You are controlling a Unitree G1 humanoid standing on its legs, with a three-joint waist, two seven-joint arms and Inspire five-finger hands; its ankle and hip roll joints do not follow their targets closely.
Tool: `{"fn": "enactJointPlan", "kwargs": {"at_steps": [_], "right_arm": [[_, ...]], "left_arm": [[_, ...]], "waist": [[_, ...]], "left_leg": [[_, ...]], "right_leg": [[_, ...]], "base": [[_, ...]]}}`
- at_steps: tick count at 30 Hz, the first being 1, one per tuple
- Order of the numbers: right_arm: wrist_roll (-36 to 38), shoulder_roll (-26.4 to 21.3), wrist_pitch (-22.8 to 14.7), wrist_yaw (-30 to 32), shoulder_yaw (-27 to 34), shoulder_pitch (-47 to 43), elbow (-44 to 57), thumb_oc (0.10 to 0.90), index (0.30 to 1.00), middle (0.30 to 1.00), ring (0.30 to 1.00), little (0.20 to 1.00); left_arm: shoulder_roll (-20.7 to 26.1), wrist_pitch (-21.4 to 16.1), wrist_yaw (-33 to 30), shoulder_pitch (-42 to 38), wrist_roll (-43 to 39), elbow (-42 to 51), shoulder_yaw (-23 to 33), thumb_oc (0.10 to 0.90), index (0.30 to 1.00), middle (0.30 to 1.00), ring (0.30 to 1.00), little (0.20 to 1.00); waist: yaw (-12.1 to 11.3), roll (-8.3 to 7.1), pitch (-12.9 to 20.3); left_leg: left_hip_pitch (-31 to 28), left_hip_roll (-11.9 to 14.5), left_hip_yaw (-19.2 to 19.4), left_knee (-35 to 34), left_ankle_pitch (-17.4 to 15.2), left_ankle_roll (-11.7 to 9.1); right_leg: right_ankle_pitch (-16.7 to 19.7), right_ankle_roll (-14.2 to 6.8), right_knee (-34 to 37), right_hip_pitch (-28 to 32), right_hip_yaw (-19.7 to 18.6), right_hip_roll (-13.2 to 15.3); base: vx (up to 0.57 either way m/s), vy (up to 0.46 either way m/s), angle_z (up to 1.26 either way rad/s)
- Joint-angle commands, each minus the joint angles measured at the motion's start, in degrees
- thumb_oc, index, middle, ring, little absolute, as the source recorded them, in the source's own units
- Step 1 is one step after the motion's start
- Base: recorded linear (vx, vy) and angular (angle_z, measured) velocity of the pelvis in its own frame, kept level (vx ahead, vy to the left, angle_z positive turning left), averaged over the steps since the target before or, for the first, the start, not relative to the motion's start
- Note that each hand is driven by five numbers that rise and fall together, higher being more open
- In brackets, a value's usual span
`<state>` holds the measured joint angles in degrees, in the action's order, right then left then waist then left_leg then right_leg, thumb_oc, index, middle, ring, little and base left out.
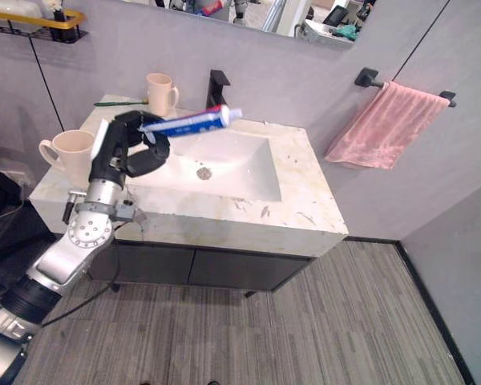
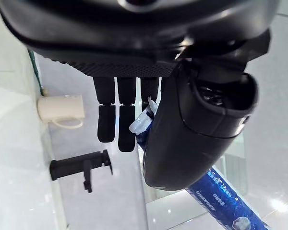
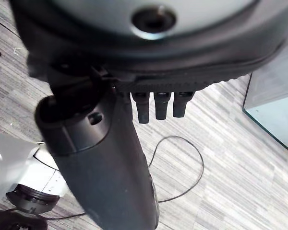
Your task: Organize the bathroom.
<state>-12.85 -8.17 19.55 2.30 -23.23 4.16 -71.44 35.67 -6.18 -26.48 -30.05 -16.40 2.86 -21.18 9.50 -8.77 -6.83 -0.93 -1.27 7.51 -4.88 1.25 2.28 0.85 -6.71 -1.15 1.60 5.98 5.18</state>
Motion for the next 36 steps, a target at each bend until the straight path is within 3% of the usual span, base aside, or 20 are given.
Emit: {"fn": "enactJointPlan", "kwargs": {"at_steps": [1,11,14,19,23,26,30,32,33,36], "right_arm": [[0.5,-3.1,3.3,-0.2,-1.0,2.0,-3.3,0.8,0.9,0.9,0.9,0.9],[2.5,-3.9,2.6,1.3,0.3,2.7,-4.1,0.8,0.9,0.9,0.9,0.9],[10.5,-4.6,1.2,5.6,1.9,2.7,-4.2,0.8,0.9,0.9,0.9,0.9],[23.9,-7.5,-5.2,11.7,8.5,1.6,-3.7,0.8,0.9,0.9,0.9,0.9],[33.7,-11.6,-13.1,15.3,15.7,0.5,2.5,0.8,0.9,0.9,0.9,0.9],[39.5,-13.4,-17.3,17.3,19.7,0.4,7.0,0.8,0.9,0.9,0.9,0.9],[48.7,-15.5,-22.6,22.9,25.3,1.9,19.2,0.8,0.9,0.9,0.9,0.9],[49.4,-16.7,-23.3,27.1,28.0,2.9,26.7,0.8,0.9,0.9,0.9,0.9],[51.0,-17.4,-25.5,26.4,28.8,3.2,27.8,0.8,0.9,0.9,0.9,0.9],[48.7,-20.4,-26.4,28.7,34.9,3.3,38.9,0.8,0.9,0.9,0.9,0.9]], "left_arm": [[-2.9,-6.5,0.6,-10.9,-5.0,6.7,5.1,0.4,0.3,0.3,0.3,0.3],[-3.0,-6.8,-1.5,-12.4,-14.9,10.9,9.9,0.4,0.3,0.3,0.3,0.3],[-2.8,-5.3,-2.9,-14.2,-18.3,11.7,10.6,0.4,0.3,0.3,0.3,0.3],[-1.5,-0.9,-6.0,-18.9,-21.7,10.1,9.3,0.4,0.3,0.3,0.3,0.3],[0.9,3.9,-8.5,-25.4,-25.6,5.7,6.5,0.4,0.3,0.3,0.3,0.3],[1.4,5.3,-11.0,-29.9,-27.6,3.3,3.7,0.4,0.3,0.3,0.3,0.3],[1.5,5.7,-10.1,-32.8,-28.6,-1.4,1.8,0.4,0.3,0.3,0.3,0.3],[3.0,4.4,-9.6,-34.4,-30.4,-4.9,0.6,0.4,0.3,0.3,0.3,0.3],[3.6,4.4,-9.6,-35.0,-31.2,-5.8,0.3,0.4,0.3,0.3,0.3,0.3],[6.6,3.9,-7.8,-37.2,-34.3,-10.8,-0.1,0.4,0.3,0.3,0.3,0.3]], "waist": [[0.0,4.14,3.0],[0.7,5.1,3.5],[1.2,5.4,3.7],[2.4,5.75,3.8],[4.8,6.01,2.7],[6.3,4.98,2.9],[8.1,4.23,3.0],[8.7,4.23,3.6],[8.9,4.34,3.9],[9.4,4.9,5.1]], "left_leg": [[-0.6,0.5,3.6,1.8,-3.8,0.4],[-2.1,0.7,3.5,0.9,-3.5,0.0],[-2.5,0.7,3.7,0.9,-3.5,-0.1],[-3.0,0.6,4.1,1.2,-3.7,0.1],[-3.9,0.5,4.9,3.0,-5.2,0.4],[-4.2,-0.7,4.6,4.3,-5.2,-0.4],[-5.2,-0.7,4.2,5.1,-5.3,-0.2],[-6.2,-0.7,4.4,4.2,-5.4,-0.1],[-6.7,-0.6,4.3,3.8,-5.6,-0.1],[-7.6,-0.6,4.4,2.1,-5.5,-0.1]], "right_leg": [[1.3,-5.1,-2.6,-4.6,-3.1,-1.6],[1.3,-5.1,-2.7,-4.1,-3.7,-2.0],[1.1,-5.1,-3.0,-3.9,-3.8,-2.0],[2.1,-5.7,-5.7,-4.4,-4.4,-1.5],[6.9,-5.4,-15.7,-8.9,-6.1,-0.9],[8.9,-6.2,-9.1,-10.0,-6.2,-2.0],[5.2,-5.2,-7.5,-7.8,-6.0,-4.3],[4.6,-5.0,-6.4,-6.4,-5.7,-4.9],[4.2,-5.0,-6.0,-5.8,-5.6,-5.0],[3.0,-4.6,-4.6,-4.2,-5.6,-5.7]], "base": [[0.02,-0.016,0.04],[0.01,0.001,-0.04],[0.0,0.0,0.0],[-0.01,0.0,-0.08],[-0.03,-0.056,-0.21],[0.03,-0.149,-0.14],[0.03,-0.161,0.18],[0.03,-0.112,0.22],[0.04,-0.085,0.04],[0.02,-0.053,-0.1]]}}
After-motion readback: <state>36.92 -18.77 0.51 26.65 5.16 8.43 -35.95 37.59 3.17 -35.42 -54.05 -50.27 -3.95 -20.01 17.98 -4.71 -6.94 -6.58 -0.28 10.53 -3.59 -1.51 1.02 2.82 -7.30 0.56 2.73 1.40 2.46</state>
